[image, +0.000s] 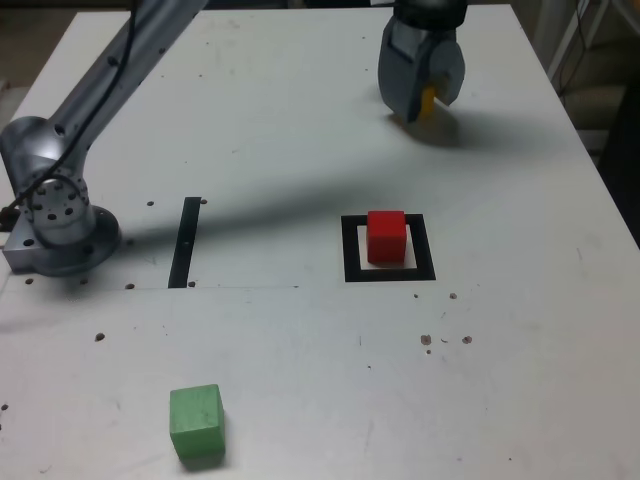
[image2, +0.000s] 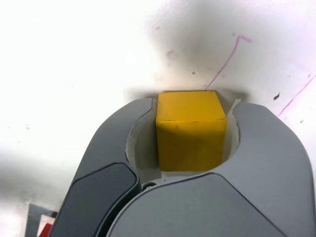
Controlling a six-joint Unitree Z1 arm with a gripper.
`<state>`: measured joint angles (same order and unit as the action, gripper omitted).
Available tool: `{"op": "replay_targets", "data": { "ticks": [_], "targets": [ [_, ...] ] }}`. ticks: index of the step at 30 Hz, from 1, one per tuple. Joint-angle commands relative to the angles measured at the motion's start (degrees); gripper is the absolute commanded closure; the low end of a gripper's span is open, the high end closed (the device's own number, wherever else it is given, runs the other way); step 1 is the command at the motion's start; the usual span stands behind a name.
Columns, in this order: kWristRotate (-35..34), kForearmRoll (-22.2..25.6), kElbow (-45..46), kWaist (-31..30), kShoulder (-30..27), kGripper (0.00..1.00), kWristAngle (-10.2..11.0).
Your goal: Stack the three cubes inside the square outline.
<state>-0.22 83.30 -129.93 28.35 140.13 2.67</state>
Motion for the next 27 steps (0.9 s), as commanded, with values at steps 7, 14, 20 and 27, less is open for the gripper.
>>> {"op": "replay_targets", "data": {
  "ticks": [7,14,20,27],
  "targets": [
    [1.80,-0.64,6.55,-1.38,-6.10,0.69,0.06],
    [2.91,-1.36,15.08,-3.81,-13.09,0.69,-0.20],
    [3.46,-2.18,22.52,-6.96,-19.34,0.69,-1.14],
    [3.47,-4.32,30.61,-11.87,-26.48,0.69,-2.65]
  ]
}}
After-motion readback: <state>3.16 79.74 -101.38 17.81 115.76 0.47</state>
